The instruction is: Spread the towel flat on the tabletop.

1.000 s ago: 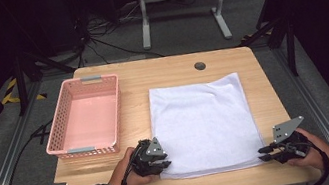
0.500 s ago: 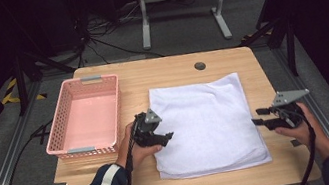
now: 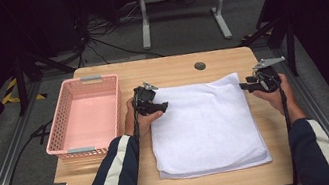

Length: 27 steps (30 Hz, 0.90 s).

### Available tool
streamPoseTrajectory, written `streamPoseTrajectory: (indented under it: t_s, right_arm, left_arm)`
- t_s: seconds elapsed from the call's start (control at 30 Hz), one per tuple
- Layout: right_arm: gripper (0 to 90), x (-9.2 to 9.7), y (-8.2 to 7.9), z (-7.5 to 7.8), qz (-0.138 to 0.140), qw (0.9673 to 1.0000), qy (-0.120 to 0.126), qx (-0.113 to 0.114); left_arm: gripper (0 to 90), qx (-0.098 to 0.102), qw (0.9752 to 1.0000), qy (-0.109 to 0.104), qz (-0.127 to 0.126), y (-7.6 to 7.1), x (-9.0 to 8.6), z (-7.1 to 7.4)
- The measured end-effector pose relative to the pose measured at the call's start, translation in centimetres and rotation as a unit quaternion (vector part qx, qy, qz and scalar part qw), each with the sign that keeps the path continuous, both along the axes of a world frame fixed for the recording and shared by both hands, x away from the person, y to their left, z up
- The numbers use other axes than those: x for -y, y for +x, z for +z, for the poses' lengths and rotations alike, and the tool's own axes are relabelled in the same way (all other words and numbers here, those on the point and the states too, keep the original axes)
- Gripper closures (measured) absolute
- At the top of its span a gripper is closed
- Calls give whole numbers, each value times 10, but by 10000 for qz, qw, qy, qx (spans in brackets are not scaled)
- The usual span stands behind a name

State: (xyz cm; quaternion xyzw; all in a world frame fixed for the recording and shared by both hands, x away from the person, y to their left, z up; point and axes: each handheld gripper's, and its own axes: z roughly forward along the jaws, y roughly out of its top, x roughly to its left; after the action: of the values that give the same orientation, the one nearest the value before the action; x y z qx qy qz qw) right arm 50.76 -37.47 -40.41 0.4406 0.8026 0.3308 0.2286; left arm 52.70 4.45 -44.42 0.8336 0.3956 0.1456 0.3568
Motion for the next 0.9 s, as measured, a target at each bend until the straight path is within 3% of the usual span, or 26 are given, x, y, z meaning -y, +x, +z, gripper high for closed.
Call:
streamPoseTrajectory:
  t_s: [0.03, 0.1, 0.17, 0.23, 0.37, 0.4, 0.5, 0.53, 0.6, 0.67, 0.7, 0.77, 0.9]
  right_arm:
    - [565, -1, 6, 0, -164, 9999, 7, 21]
    - [567, -1, 11, 1, -199, 9998, 39, 18]
    - [577, -5, 21, 3, -251, 9997, 4, 48]
    - [574, -9, 26, 3, -258, 9997, 37, 21]
    - [554, -16, 36, 1, -319, 9993, -176, 43]
    - [550, -17, 38, -1, -346, 9992, -207, 22]
    - [553, -18, 44, -5, -428, 9987, -268, -9]
    - [555, -18, 46, -5, -476, 9987, -187, -14]
    - [554, -19, 48, -7, -509, 9986, -132, -48]
    - [554, -21, 52, -10, -538, 9985, -70, -74]
    - [555, -22, 54, -11, -536, 9985, -57, -106]
    - [555, -25, 56, -15, -557, 9983, -103, -135]
    - [542, -25, 59, -21, -680, 9973, -209, -198]
  left_arm:
    - [308, -20, 10000, -24, 24, 4, 2, -1]
    - [313, 8, 9999, 70, 114, 10, 4, -1]
    - [312, -52, 9999, -31, 160, 17, 6, -2]
    - [319, -24, 9998, 26, 192, 22, 8, -2]
    - [322, -59, 9994, -7, 331, 33, 4, -6]
    - [323, -49, 9990, 101, 440, 36, 2, -8]
    - [317, -131, 9978, -42, 654, 42, -6, -11]
    - [314, -123, 9973, -65, 722, 44, -9, -12]
    - [311, -168, 9970, -31, 751, 45, -11, -13]
    - [314, -240, 9962, -153, 826, 48, -13, -15]
    - [320, -219, 9962, -63, 838, 49, -13, -17]
    - [311, -273, 9950, -124, 954, 50, -11, -19]
    - [368, -267, 9955, 11, 913, 49, -4, -17]
